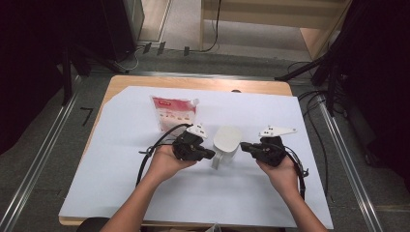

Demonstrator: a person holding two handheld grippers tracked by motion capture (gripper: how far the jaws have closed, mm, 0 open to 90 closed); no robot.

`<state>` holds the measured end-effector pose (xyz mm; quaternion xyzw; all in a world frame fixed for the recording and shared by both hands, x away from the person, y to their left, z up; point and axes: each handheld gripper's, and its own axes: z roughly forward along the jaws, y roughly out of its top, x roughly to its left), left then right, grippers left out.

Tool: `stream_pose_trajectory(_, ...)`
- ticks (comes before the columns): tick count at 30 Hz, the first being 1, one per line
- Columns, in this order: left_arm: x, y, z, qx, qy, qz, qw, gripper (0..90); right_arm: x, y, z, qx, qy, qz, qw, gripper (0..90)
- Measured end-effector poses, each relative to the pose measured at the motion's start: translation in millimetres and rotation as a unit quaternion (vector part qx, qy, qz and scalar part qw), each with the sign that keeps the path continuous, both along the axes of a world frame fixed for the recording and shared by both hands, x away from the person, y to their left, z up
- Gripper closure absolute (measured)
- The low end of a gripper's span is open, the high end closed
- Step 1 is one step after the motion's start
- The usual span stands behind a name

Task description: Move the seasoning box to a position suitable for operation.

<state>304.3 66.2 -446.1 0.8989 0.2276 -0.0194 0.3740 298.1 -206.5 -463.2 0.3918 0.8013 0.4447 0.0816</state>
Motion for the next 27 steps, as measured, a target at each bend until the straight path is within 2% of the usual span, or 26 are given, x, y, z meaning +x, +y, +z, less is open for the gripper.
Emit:
stream_pose_trajectory(7,-5.0,-8.0,-0.8,0.006,-0.003,-0.007,1.0000,90.0,6.7,7.3,-0.9,-0.007,-0.004,0.003,1.0000,90.0)
stream_pose_trajectory(11,-6.2,-11.2,-1.7,0.003,-0.005,-0.009,0.9999,90.0,10.7,10.5,-0.5,-0.006,-0.001,-0.003,1.0000,90.0)
stream_pose_trajectory(18,-8.3,-18.8,-3.7,-0.008,0.001,-0.009,0.9999,90.0,18.1,15.0,-1.7,0.002,0.001,-0.004,1.0000,90.0)
stream_pose_trajectory(24,-9.9,-26.0,-5.7,-0.016,-0.001,-0.007,0.9998,90.0,22.4,20.2,-3.8,-0.007,-0.001,-0.005,1.0000,90.0)
stream_pose_trajectory(27,-10.2,-31.3,-8.2,-0.028,0.006,-0.002,0.9996,90.0,23.3,22.4,-4.6,-0.008,0.002,-0.006,1.0000,90.0)
